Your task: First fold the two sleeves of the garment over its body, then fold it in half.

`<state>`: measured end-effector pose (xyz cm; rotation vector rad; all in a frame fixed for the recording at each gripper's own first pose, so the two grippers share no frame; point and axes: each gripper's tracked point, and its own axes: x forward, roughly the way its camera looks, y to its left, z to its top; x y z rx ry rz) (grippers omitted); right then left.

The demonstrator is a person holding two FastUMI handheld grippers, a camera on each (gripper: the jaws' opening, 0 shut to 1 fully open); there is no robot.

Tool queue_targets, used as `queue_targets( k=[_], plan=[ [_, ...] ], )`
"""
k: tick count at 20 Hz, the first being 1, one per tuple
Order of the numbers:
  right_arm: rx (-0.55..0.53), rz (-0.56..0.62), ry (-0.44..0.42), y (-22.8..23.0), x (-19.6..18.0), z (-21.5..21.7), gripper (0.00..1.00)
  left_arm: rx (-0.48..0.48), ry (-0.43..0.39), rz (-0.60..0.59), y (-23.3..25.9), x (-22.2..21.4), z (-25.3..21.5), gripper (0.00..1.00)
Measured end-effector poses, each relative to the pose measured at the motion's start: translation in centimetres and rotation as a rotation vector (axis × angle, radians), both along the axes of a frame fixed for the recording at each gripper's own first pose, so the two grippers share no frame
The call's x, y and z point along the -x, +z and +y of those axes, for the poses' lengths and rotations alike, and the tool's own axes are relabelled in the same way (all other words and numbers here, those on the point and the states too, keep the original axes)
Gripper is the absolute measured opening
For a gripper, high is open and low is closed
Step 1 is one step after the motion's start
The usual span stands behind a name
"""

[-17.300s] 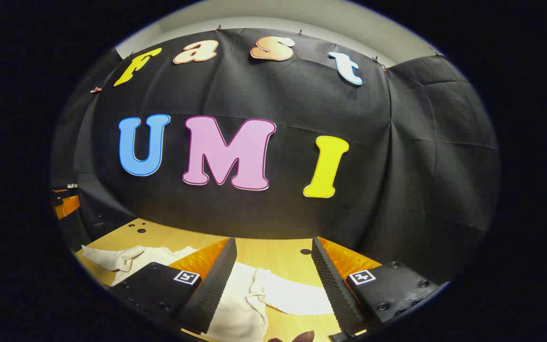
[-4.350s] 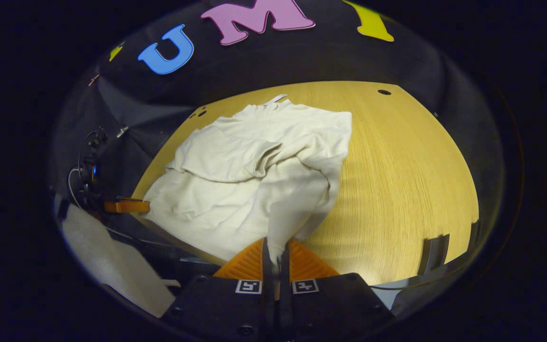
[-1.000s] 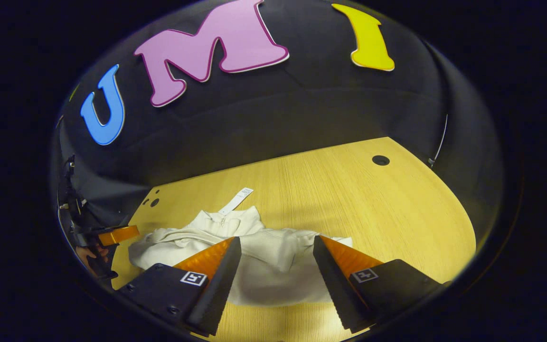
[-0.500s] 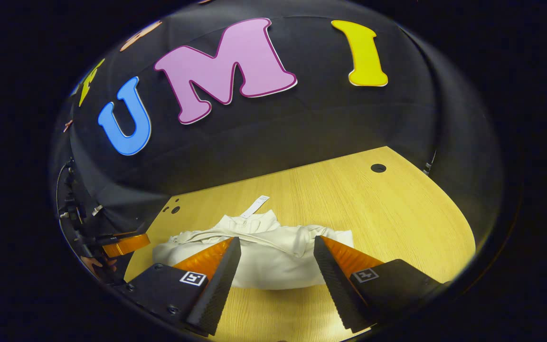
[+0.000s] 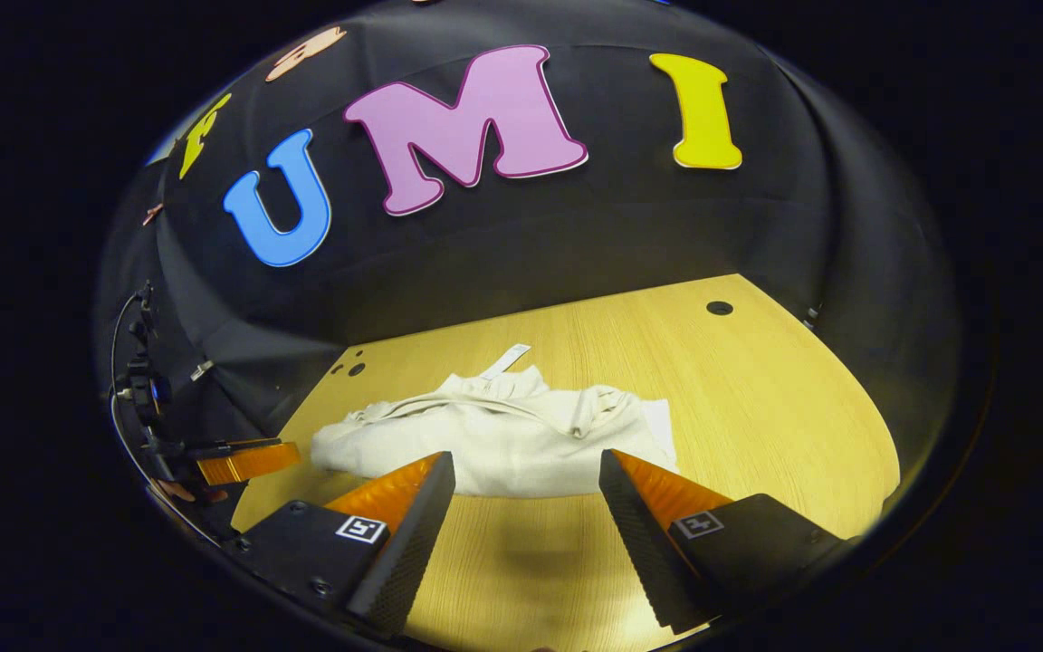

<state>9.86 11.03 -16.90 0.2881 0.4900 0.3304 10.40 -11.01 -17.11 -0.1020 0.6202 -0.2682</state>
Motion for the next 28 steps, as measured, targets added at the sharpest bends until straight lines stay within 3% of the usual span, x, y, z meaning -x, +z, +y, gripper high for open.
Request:
queue_targets(
  k=[7,14,28],
  plan=[
    [-0.014,0.031,0.006,-1.1,2.0,0.1,0.99,-0.016,0.02,0.022,-0.9,1.8,0.7,0.92],
    [-0.012,0.028,-0.003,-1.0,2.4,0.0,0.99,-0.067,0.002,0.002,-0.8,1.6,0.7,0.92],
    [-0.006,0.049,-0.027,-1.4,2.3,0.5,0.99,-0.061,0.007,0.02,-1.4,1.5,1.4,0.92]
  ],
)
